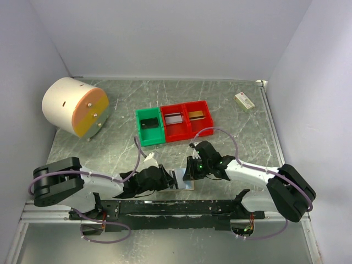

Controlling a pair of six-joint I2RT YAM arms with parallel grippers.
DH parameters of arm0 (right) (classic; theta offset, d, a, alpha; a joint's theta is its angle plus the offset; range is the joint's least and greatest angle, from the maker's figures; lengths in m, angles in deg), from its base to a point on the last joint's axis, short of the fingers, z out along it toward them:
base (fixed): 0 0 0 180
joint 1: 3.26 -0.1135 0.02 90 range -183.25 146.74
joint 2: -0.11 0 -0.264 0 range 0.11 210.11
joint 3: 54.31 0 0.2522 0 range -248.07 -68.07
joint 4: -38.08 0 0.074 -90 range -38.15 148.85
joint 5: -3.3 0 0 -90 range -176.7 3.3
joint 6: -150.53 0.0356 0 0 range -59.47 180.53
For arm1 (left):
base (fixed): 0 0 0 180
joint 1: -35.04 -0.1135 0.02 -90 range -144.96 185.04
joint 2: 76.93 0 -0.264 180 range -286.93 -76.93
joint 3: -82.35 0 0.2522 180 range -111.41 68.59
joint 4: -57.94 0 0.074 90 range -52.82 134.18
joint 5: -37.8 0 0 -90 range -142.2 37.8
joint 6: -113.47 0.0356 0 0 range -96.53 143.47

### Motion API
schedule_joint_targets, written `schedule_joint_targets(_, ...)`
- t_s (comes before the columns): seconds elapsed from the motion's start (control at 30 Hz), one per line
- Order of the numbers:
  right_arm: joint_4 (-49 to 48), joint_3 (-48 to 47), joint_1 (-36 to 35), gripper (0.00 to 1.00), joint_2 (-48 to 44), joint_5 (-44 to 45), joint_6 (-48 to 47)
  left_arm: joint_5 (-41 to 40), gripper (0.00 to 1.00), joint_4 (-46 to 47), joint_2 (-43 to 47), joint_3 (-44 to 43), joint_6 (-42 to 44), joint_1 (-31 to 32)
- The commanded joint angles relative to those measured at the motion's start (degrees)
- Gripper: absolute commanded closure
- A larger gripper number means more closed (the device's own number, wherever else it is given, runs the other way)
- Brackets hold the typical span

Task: Take the credit cards out of the card holder

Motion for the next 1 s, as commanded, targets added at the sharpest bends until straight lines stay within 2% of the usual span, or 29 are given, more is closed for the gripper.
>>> schedule_joint_targets(0.0,-0.20,2.04,0.16,0.81,0.89,0.71,0.04,0.44,0.67,5.47,-2.86,-0.95,0.72,0.08)
schedule_joint_targets(0.1,-0.53,2.44,0.10,0.81,1.10,0.33,0.10,0.29,0.71,8.10,-3.92,-0.59,0.14,0.11)
schedule_joint_targets(0.33,0.38,1.69,0.15,0.81,0.65,1.38,-0.14,-1.13,0.93,7.36,-2.16,1.00,-1.10,0.08)
schedule_joint_targets(0.7,4.22,-2.78,0.16,0.79,-0.54,6.11,-3.09,-5.78,0.93,-14.13,8.72,-0.16,-2.49,0.24)
schedule_joint_targets(0.8,1.55,-3.24,0.17,0.76,-3.04,1.48,-5.99,-6.18,0.93,-14.61,12.69,0.85,-1.56,0.26)
schedule_joint_targets(0.97,2.88,-6.88,0.13,0.72,-7.23,-0.85,-8.36,-5.72,0.93,-17.01,17.48,0.10,0.93,0.39)
